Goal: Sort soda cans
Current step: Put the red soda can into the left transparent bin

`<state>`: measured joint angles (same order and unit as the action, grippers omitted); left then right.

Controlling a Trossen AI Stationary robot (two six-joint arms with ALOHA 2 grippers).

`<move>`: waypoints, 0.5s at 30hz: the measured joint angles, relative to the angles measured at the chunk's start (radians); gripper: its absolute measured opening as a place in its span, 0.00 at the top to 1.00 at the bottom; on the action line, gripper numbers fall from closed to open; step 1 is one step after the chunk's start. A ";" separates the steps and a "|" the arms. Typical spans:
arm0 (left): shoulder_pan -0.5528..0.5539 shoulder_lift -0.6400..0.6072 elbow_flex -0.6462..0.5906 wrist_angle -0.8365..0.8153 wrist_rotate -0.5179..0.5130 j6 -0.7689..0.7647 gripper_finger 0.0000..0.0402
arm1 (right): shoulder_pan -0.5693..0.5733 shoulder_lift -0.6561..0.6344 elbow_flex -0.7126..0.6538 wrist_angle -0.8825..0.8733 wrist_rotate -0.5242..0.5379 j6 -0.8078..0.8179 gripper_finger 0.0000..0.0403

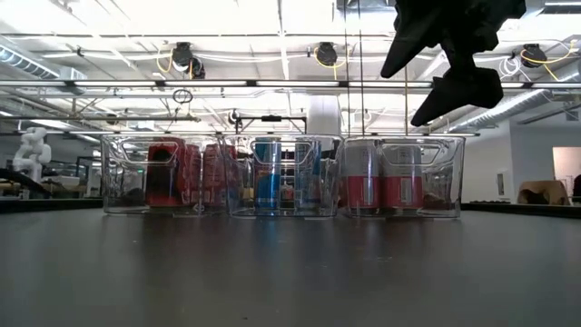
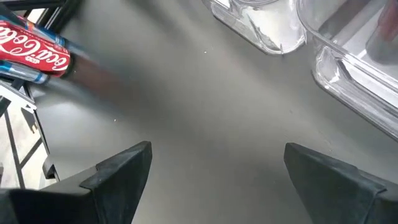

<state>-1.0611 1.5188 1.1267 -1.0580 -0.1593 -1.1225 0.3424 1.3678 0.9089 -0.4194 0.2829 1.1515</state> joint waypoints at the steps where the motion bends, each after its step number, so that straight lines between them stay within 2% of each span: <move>1: -0.002 0.000 -0.014 0.015 0.000 -0.011 0.03 | 0.000 0.000 0.000 0.000 0.000 0.000 0.11; 7: 0.001 0.000 -0.058 0.059 0.001 -0.132 0.03 | 0.000 0.000 0.000 0.000 0.000 -0.008 0.11; 15: 0.001 0.000 -0.058 0.058 0.001 -0.153 0.03 | 0.000 0.000 0.000 0.000 0.000 -0.040 0.11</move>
<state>-1.0599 1.5188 1.0687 -0.9997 -0.1581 -1.2758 0.3424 1.3678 0.9089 -0.4191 0.2829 1.1112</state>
